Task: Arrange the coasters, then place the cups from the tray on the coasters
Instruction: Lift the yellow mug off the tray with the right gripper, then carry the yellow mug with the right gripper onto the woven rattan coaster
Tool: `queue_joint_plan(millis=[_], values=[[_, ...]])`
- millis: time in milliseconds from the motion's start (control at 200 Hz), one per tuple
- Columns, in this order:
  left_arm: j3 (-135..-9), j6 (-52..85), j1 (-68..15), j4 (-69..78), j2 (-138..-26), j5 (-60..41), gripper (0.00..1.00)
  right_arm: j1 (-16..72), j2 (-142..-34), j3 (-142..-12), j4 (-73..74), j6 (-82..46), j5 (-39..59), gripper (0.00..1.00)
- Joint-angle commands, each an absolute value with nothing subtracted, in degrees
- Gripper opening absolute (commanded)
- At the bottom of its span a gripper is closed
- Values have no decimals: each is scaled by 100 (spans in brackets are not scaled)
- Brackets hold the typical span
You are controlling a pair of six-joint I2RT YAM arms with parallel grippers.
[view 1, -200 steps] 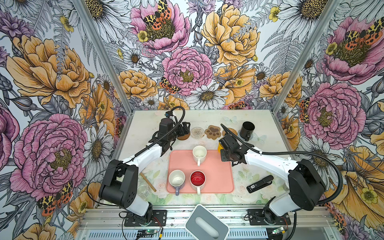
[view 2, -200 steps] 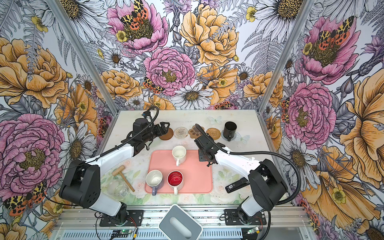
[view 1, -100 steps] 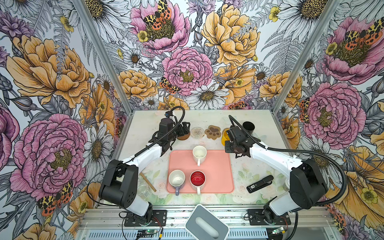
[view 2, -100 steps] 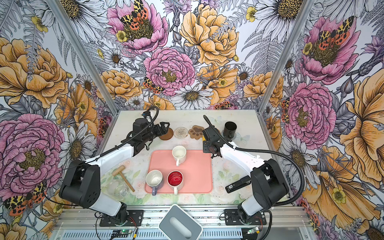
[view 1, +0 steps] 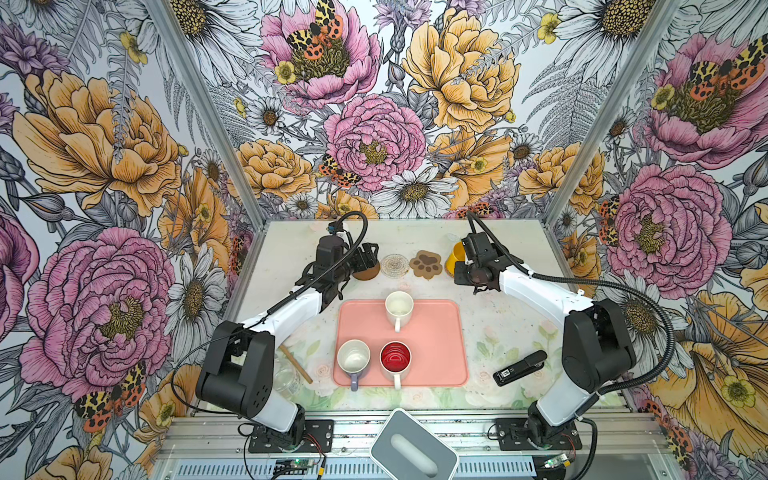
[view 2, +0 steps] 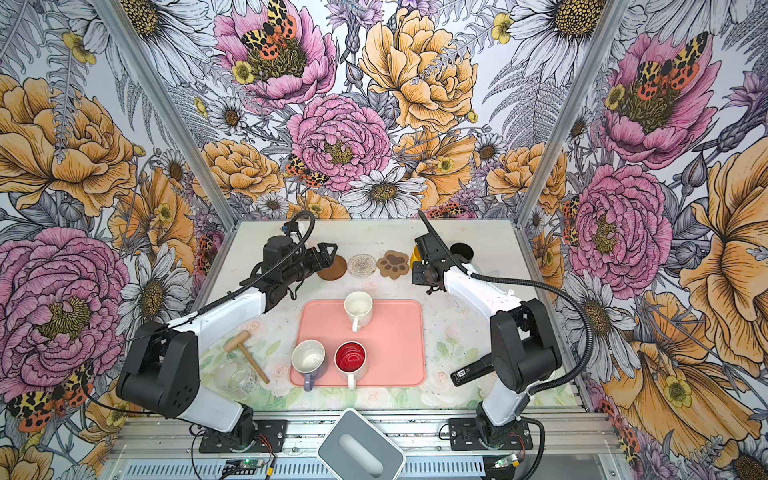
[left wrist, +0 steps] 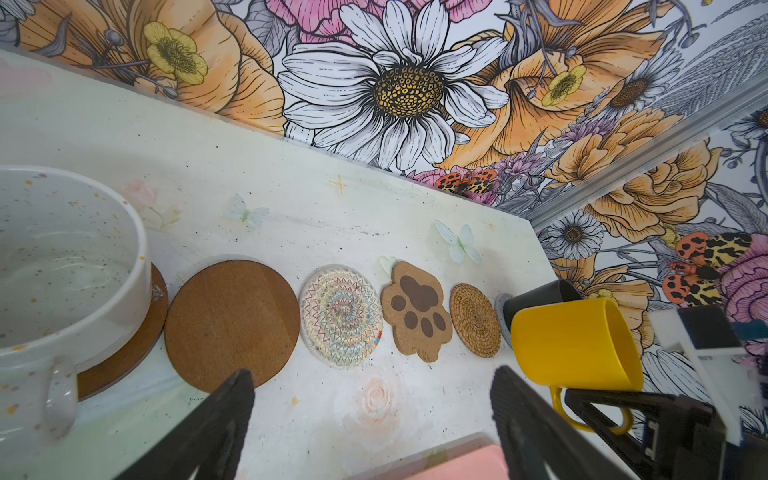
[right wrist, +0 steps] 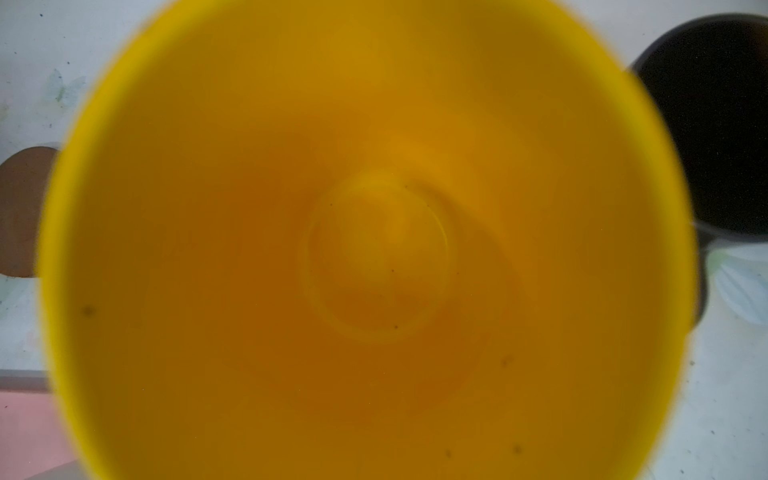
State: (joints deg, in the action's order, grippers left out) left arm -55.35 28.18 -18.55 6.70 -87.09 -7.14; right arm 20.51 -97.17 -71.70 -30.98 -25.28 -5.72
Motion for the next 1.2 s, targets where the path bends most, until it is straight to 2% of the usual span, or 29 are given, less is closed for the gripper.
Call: queue_joint_plan(millis=[0, 581, 1196], values=[[-5442, 2829, -1800, 735, -8534, -712, 91, 1927, -9796, -7583, -2742, -2336, -528, 0], [-5440, 2817, -1797, 699, -8512, -666, 91, 1727, -10630, -8155, -2778, -2149, -431, 0], [-5454, 2797, -1788, 669, -8545, -619, 91, 1688, -11021, -8270, -2807, -2087, -661, 0]])
